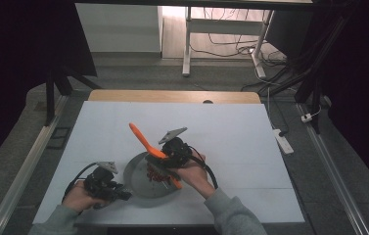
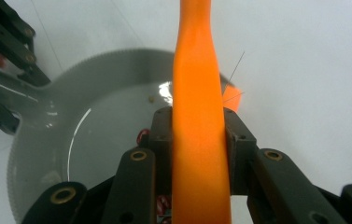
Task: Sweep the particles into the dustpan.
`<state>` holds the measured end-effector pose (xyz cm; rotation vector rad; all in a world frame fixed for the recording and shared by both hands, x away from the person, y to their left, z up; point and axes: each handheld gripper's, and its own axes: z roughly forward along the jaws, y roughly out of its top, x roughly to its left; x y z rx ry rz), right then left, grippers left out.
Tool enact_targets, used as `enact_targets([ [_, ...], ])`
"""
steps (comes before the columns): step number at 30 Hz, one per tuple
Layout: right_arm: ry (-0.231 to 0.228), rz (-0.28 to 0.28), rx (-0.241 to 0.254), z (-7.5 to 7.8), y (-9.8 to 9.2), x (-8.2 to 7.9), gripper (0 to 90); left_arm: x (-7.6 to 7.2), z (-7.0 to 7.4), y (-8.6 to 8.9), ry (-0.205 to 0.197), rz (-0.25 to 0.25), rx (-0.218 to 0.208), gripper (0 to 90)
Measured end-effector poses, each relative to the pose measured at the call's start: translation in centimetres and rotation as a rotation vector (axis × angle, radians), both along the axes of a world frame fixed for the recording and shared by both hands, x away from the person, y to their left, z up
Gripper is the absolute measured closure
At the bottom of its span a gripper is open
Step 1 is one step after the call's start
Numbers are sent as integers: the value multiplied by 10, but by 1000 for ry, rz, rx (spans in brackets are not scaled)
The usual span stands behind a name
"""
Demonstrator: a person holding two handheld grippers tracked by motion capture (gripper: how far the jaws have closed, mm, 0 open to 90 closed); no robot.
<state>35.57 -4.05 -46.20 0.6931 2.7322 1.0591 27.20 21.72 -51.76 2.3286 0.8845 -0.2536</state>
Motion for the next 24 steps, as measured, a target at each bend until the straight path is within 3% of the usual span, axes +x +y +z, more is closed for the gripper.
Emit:
enact_targets([
  [6, -38, -58, -15, 4, -12, 7, 708, 0, 1, 1, -2, -3, 3, 619],
  [14, -22, -143, -80, -19, -31, 18, 708, -1, 1, 0, -3, -2, 4, 619],
  [16, -1, -148, -53, -20, -32, 18, 708, 0, 2, 0, -3, -2, 4, 619],
  [19, 47, -111, -17, -22, -27, 14, 708, -1, 2, 0, -2, 1, 4, 619],
  [22, 27, -104, -11, -22, -20, 5, 708, -1, 2, 0, -2, 1, 5, 619],
  [24, 35, -104, 19, -22, -17, 2, 708, 0, 2, 0, -3, -2, 6, 619],
])
